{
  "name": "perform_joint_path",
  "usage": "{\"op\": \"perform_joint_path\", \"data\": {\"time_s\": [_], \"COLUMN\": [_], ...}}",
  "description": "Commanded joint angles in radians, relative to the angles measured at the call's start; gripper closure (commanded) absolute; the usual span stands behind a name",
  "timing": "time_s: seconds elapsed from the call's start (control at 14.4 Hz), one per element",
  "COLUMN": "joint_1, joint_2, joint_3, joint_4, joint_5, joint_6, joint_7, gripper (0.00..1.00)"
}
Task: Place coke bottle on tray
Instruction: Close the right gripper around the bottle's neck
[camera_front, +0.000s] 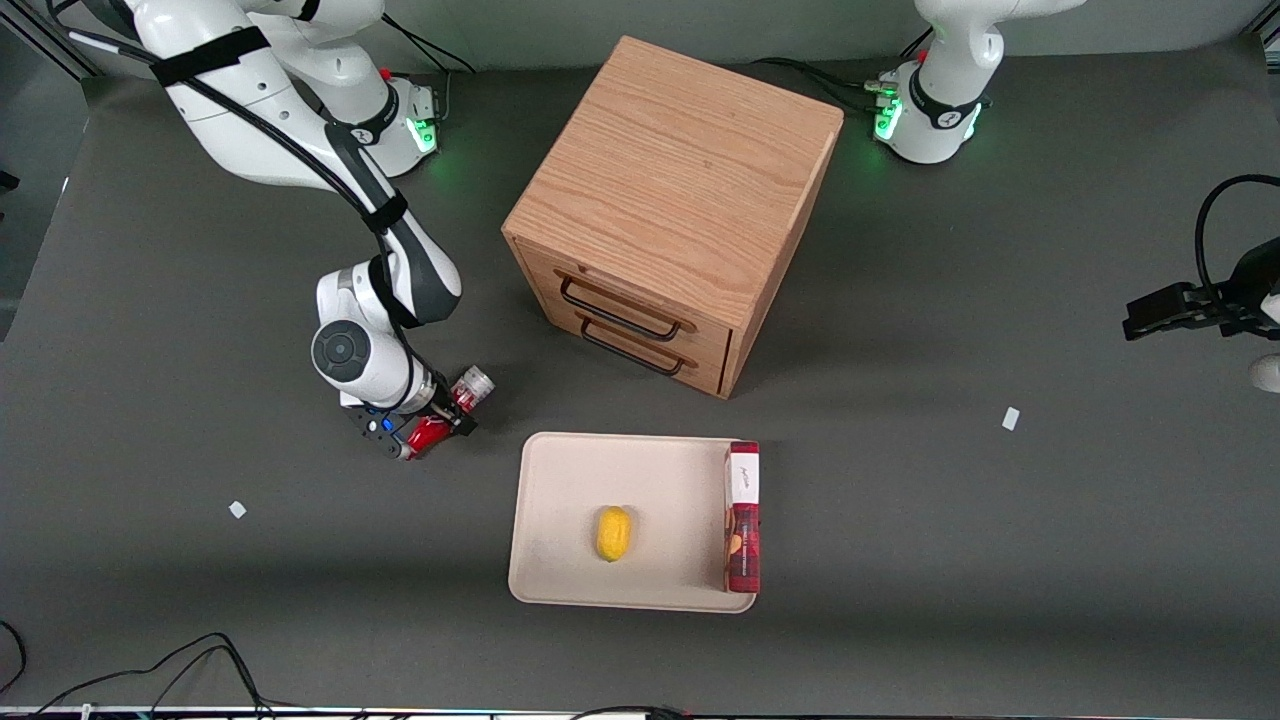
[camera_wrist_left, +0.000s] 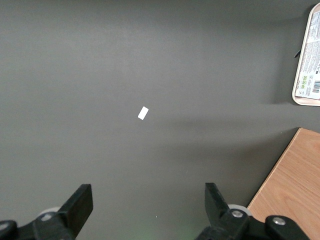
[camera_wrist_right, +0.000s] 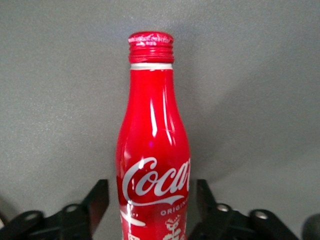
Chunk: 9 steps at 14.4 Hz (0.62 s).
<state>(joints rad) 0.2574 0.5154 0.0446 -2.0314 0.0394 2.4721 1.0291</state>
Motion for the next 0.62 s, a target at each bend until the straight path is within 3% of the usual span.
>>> {"op": "perform_joint_path", "data": {"time_s": [0.0, 0.07, 0.14, 0.35, 0.42, 0.56], "joint_1": [0.003, 0.003, 0.003, 0.002, 0.002, 0.003], "joint_2": [0.003, 0.003, 0.003, 0.003, 0.003, -0.008], "joint_3": [0.000, 0.000, -0.002, 0.000, -0.002, -0.002], "joint_4": [-0.001, 0.002, 0.008, 0.014, 0.017, 0.037], "joint_5": [0.002, 0.002, 0.002, 0.002, 0.002, 0.002], "joint_6": [0.018, 0.016, 0.010, 0.007, 0.002, -0.033], "joint_7": [0.020, 0.017, 0.016, 0.016, 0.019, 0.019], "gripper": [0.38, 0.39, 0.50, 0.93, 1.00, 1.00]}}
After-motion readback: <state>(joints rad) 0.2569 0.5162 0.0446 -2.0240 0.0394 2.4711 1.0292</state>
